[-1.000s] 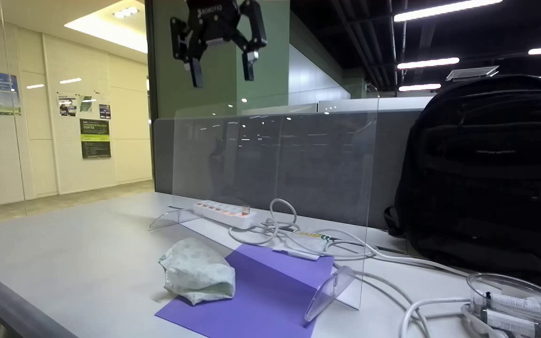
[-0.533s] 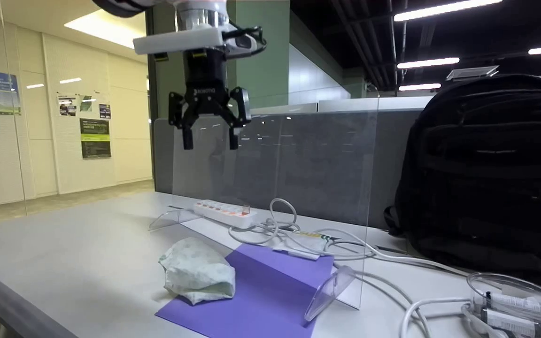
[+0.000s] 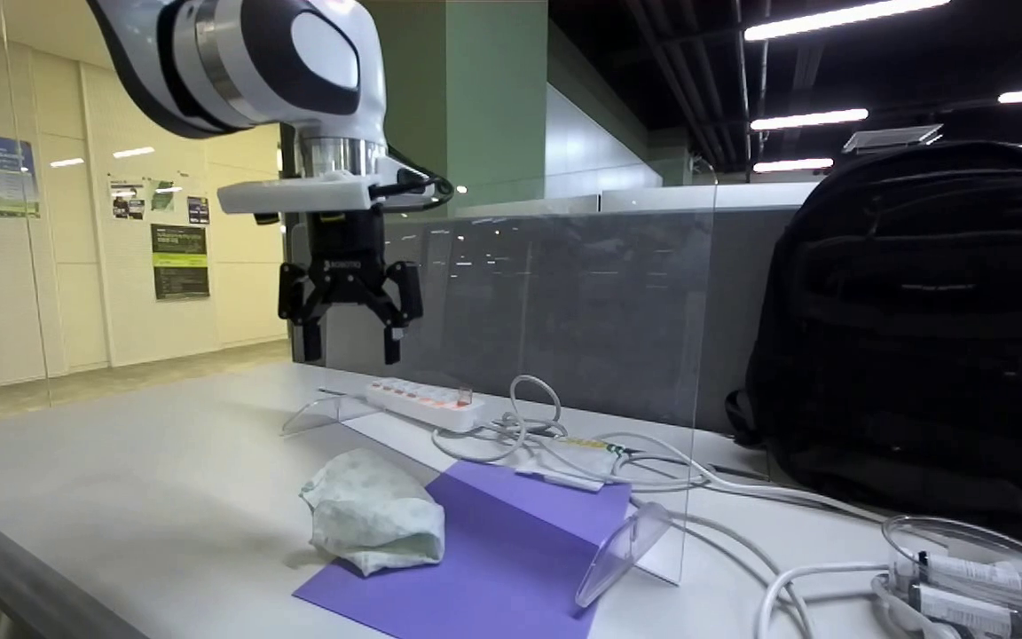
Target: Hang the cloth on the transparent screen
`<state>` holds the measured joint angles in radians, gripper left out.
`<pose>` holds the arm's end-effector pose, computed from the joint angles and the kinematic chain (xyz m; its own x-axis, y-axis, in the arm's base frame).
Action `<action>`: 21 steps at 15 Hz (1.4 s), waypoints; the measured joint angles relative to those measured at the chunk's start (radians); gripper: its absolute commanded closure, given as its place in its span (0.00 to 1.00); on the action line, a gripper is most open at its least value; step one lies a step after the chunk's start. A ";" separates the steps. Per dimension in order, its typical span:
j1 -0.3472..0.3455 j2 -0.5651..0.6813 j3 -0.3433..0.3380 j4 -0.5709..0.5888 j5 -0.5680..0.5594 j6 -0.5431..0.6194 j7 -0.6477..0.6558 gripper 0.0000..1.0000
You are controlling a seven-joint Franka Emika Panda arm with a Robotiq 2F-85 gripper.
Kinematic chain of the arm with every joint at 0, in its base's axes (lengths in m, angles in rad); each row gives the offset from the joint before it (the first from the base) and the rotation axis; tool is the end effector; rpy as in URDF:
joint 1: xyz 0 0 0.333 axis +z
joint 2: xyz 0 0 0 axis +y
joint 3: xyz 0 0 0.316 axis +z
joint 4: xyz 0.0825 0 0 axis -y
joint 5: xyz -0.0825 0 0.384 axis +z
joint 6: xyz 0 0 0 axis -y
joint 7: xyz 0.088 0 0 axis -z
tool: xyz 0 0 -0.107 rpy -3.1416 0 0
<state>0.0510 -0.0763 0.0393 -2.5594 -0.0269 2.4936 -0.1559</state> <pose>0.4457 0.0403 0.2950 0.9644 0.2644 0.0071 0.2642 -0.9643 0.0208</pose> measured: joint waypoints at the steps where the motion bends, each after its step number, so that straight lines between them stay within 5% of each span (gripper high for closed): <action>1: 0.000 0.014 0.002 -0.001 -0.010 0.002 0.010 0.00; 11: -0.025 0.050 -0.012 -0.024 -0.078 0.020 0.018 0.00; 17: -0.082 0.122 -0.065 -0.079 -0.212 0.146 0.038 0.00; 21: -0.087 0.181 -0.076 -0.086 -0.201 0.199 0.046 0.00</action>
<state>-0.0355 0.1045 -0.0363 -2.6458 -0.2279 2.6924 -0.1096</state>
